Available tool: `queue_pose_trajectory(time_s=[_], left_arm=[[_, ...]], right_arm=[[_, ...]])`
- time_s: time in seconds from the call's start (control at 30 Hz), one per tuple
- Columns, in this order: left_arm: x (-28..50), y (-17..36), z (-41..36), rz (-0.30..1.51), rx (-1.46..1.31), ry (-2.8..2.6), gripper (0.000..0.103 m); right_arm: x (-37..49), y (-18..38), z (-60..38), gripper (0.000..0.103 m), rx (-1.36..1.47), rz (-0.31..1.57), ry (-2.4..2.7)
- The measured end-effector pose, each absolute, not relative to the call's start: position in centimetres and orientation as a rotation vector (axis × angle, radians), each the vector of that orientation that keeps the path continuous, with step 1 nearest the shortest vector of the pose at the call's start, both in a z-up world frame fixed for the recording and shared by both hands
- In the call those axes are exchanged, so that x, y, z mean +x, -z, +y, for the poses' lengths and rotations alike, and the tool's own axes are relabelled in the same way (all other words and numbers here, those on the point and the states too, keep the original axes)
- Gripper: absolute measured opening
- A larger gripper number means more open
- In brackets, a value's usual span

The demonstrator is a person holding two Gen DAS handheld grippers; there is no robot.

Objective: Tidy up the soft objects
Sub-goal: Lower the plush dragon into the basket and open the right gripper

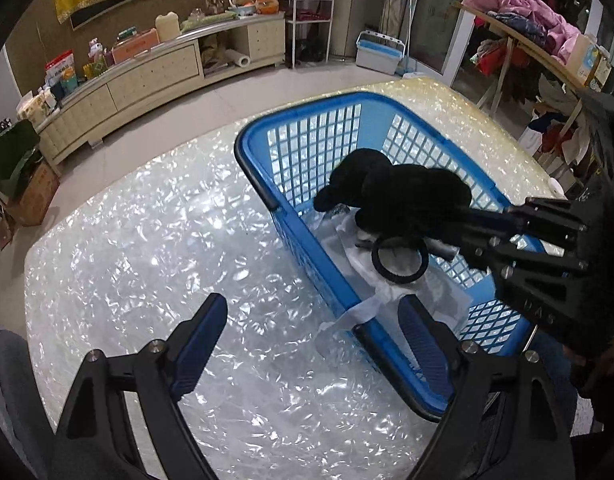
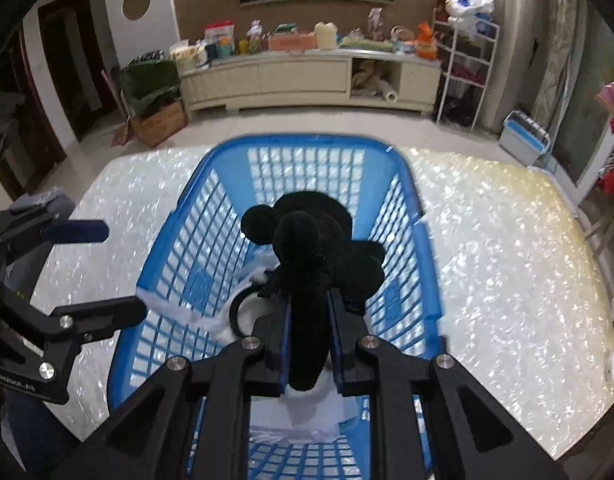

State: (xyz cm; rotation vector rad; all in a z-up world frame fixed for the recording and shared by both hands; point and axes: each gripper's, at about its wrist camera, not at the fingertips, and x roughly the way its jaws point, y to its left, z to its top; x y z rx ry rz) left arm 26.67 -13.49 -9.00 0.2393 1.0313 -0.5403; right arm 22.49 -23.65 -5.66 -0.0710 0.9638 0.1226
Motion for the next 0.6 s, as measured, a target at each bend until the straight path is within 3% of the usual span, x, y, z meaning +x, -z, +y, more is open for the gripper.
queue_pose_trajectory(time_s=[0.53,0.6], left_arm=[[26.2,10.0,-13.0,1.047,0.241,0.537,0.089],[26.0,9.9,-12.9,1.044,0.238,0.54,0.089]], right_arm=[[22.9,7.0,-23.2,0.018,-0.09,1.121,-0.165],[22.7,6.6,-23.3,0.024,-0.082,1.116,-0.168]])
